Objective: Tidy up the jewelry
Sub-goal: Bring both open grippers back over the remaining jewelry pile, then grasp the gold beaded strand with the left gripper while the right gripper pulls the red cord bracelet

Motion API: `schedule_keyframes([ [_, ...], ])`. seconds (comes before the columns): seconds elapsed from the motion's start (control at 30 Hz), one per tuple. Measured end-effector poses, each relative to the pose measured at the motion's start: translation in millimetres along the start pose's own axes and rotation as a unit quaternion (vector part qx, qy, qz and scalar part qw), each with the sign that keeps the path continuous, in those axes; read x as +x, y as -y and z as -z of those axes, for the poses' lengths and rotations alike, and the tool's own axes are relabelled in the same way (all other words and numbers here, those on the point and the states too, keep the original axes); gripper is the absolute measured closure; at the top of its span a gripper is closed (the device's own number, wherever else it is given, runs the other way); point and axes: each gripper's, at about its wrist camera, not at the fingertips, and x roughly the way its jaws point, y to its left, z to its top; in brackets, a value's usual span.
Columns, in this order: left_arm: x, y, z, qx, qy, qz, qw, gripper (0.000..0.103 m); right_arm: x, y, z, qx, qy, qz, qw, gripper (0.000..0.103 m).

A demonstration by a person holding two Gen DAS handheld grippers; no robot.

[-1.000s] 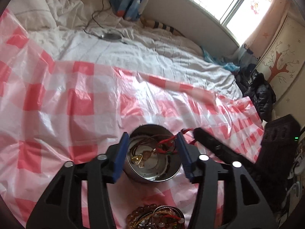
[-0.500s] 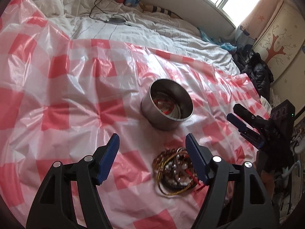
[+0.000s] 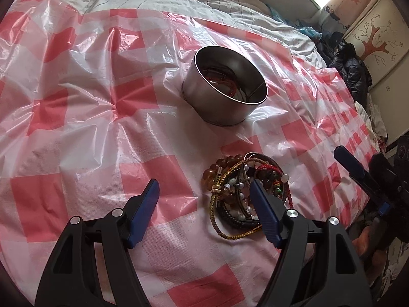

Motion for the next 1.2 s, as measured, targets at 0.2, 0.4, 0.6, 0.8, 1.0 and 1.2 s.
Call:
schedule_keyframes([
  [0.2,2,-4,2,-0.001,-0.009,0.023,0.9997,0.089,27,-5,9,-0.004,-0.079,0.029,0.996,0.026],
  [0.4,-12,-14,0,-0.019,0.015,0.053,0.9983,0.096,40,-17,22,-0.035,-0.117,0.076,0.99,0.026],
  [0.6,-26,-20,-4,-0.032,0.036,0.071,0.9963,0.096,51,-29,31,-0.075,-0.132,0.104,0.983,0.04],
  [0.8,-24,-20,-5,-0.029,0.032,0.067,0.9968,0.096,61,-50,42,-0.142,-0.137,0.128,0.972,0.045],
  [1.0,-24,-20,-4,-0.03,0.032,0.065,0.9969,0.096,60,-51,41,-0.15,-0.128,0.136,0.971,0.094],
  [1.2,-26,-19,-5,-0.03,0.037,0.07,0.9964,0.096,30,-36,25,-0.089,-0.071,0.071,0.991,0.097],
])
